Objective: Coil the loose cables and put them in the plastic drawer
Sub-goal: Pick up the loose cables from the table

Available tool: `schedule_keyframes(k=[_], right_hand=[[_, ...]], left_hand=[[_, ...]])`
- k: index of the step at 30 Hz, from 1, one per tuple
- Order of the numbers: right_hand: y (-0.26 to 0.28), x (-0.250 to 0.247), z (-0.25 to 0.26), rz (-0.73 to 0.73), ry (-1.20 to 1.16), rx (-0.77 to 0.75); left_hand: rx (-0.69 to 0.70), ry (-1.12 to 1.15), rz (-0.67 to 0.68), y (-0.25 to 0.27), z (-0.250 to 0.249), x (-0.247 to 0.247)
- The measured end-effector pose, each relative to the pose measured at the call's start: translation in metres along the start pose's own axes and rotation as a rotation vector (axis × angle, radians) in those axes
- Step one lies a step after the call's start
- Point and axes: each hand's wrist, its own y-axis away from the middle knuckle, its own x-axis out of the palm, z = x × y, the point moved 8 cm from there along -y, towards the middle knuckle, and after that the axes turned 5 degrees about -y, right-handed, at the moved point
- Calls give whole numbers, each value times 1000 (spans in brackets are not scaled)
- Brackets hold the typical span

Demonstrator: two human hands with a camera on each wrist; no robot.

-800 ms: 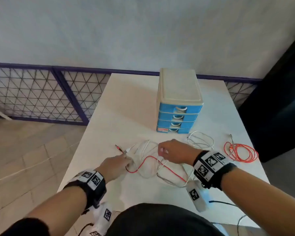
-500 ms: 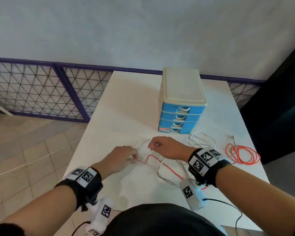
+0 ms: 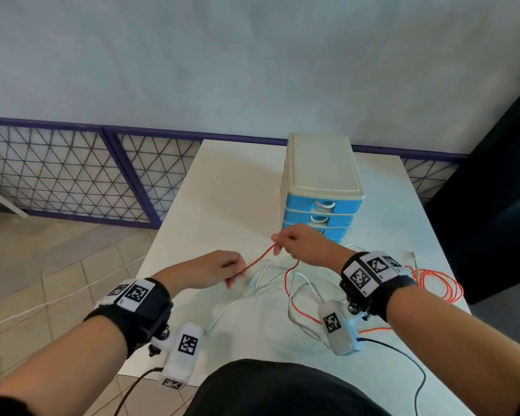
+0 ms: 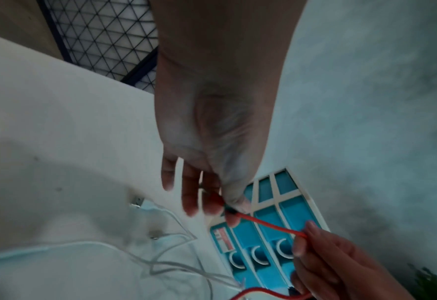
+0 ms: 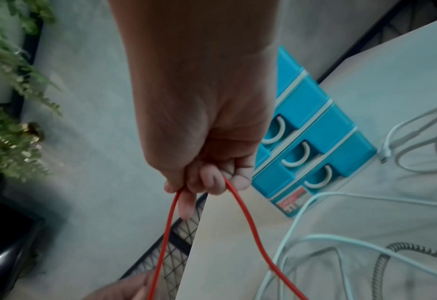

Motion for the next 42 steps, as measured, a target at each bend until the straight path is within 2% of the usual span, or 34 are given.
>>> schedule_keyframes(k=[3,5,8,10,13,14,16,18,20,22,25,27,29,34,36,40,42], right_hand=[[8,-4,-6,47,-81,46],[12,5,0,142,-168,59],[14,22,12,258,-231,100],[13,25,17,236,-229,100],[13,12,12,99,-213,113],[14,7,8,58,-243,133],[15,-2,-1,-17,-322,168],[18,-10,-6,-85,-373,192],[20,-17,-9,-144,-418,203],[20,-20,-10,-176,-443,201],[21,-19,-8,-188,-443,175],[21,-18,-6,-195,-382,167],[19,-17,-6,-198,-365,154],[10,-10,-3,-161,-370,79],[9,-6,2,-135,-387,36],[14,2,8,-72,-479,25],[15,-4,6,-121,-390,60]], left_hand=[[-14,-14,-73,0,-3,-13],[31,-56,-146,-5,-18,-17],[115,15,-271,-15,-46,-20],[122,149,-345,-17,-58,-22],[41,411,-429,-16,-39,-24],[9,356,-453,-15,-25,-24],[-56,-12,-410,-12,7,-18],[-154,-416,-262,-7,43,0],[-243,-686,-86,1,74,22],[-311,-854,29,9,91,36],[-336,-894,48,10,95,37],[-319,-876,71,7,90,33],[-273,-802,25,1,71,22],[55,-519,-152,-19,-31,-9],[133,-426,-232,-26,-63,-23],[177,-53,-407,-35,-86,-41],[117,293,-428,-43,-80,-38]])
